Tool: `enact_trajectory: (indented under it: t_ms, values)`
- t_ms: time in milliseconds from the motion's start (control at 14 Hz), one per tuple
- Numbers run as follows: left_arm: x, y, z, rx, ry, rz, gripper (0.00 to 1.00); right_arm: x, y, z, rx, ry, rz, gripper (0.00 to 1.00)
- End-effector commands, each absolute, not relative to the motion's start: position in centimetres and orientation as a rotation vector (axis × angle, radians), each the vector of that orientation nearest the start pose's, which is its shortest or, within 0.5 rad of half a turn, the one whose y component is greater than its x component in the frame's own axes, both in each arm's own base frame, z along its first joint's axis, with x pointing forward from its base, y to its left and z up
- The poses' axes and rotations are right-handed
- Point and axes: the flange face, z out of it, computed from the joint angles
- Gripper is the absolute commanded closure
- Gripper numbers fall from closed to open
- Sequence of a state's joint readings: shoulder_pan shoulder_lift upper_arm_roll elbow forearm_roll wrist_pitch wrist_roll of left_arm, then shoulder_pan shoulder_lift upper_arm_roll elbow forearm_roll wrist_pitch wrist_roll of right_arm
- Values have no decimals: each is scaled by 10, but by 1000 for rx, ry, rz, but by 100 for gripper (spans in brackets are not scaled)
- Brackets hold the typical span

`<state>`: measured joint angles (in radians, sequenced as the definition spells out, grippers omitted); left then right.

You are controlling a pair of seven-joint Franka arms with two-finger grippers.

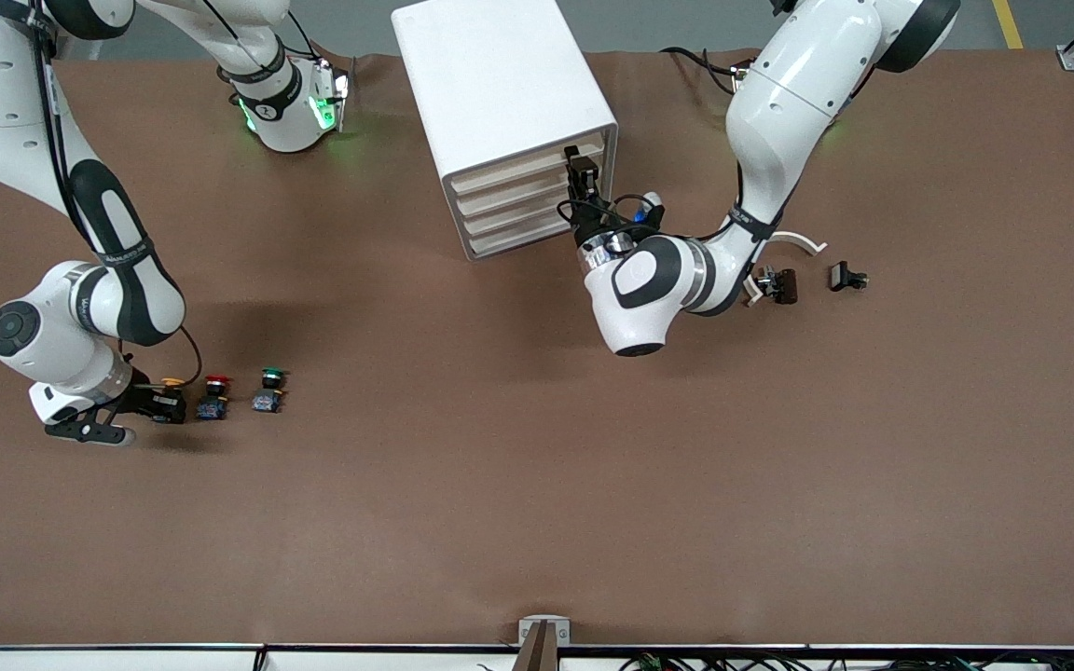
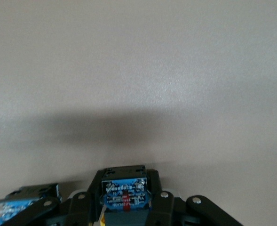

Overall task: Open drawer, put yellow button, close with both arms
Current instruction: 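Grasp the yellow-capped button with the right gripper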

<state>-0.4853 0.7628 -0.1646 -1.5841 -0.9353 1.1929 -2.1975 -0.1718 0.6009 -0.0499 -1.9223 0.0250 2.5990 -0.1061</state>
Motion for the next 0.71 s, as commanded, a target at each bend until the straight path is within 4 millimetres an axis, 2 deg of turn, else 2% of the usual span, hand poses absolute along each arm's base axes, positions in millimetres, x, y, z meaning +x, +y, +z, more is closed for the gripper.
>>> enact_trajectory:
  t_ms: [0,143,286,643]
  values:
    - [432,-416,226,-1168,-1458,1451,89,632,-137,232,-3128,239,-17,100]
    - [440,-408,225,-1157,-1475,1461,89,637,-136,258,-3121,242,16,100]
    - [453,-393,223,-1139,-1511,1468,89,634,-129,283,-3111,287,53,100]
    - [484,-359,223,-1100,-1590,1520,88,633,-70,367,-3073,529,209,100]
